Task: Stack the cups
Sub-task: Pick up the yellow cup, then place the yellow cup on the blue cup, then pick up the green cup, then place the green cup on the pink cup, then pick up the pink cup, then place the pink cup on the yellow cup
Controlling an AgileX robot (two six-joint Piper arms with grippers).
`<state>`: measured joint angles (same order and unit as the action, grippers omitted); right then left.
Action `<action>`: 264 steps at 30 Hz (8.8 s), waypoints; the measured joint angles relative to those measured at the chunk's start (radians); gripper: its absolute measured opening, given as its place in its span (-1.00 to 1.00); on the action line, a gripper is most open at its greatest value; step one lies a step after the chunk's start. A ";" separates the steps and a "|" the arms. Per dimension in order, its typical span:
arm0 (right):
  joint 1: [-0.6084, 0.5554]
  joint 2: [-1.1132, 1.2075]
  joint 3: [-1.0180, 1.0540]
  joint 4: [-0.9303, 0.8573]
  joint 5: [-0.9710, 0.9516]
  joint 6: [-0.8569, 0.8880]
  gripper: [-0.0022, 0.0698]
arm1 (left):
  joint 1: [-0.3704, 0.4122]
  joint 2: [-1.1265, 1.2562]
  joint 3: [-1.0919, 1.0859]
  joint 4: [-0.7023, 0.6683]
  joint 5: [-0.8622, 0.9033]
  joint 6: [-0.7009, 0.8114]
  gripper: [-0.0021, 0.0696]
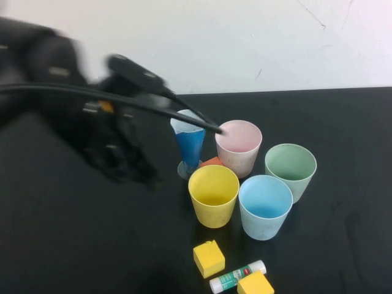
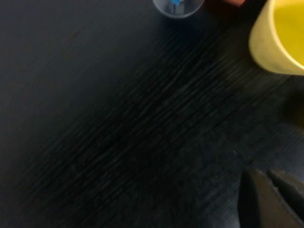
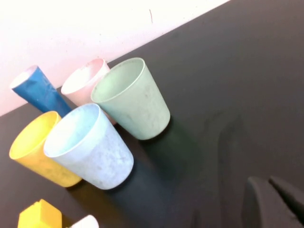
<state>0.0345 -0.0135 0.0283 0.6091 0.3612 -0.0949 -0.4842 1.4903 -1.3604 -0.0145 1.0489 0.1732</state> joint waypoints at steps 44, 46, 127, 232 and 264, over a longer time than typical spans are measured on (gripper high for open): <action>0.000 0.000 0.000 0.029 0.007 -0.079 -0.95 | -0.069 0.325 -0.364 -0.019 0.104 -0.160 -0.92; 0.000 0.000 0.000 0.029 0.007 -0.081 -0.95 | -0.069 0.281 -0.365 -0.038 0.112 -0.156 -0.92; 0.000 1.121 -1.142 -0.158 0.792 -0.635 -0.95 | -0.209 -1.002 0.861 0.137 -0.459 -0.462 -0.94; 0.336 2.372 -2.242 -0.325 0.876 -0.413 -0.72 | -0.209 -1.022 0.873 0.192 -0.346 -0.439 -0.94; 0.331 1.577 -1.573 -0.270 0.816 -0.550 -0.73 | -0.209 -1.022 0.873 0.214 -0.454 -0.439 -0.94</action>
<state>0.3657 1.5637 -1.5450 0.3396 1.1769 -0.6454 -0.6928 0.4678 -0.4874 0.1993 0.5950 -0.2655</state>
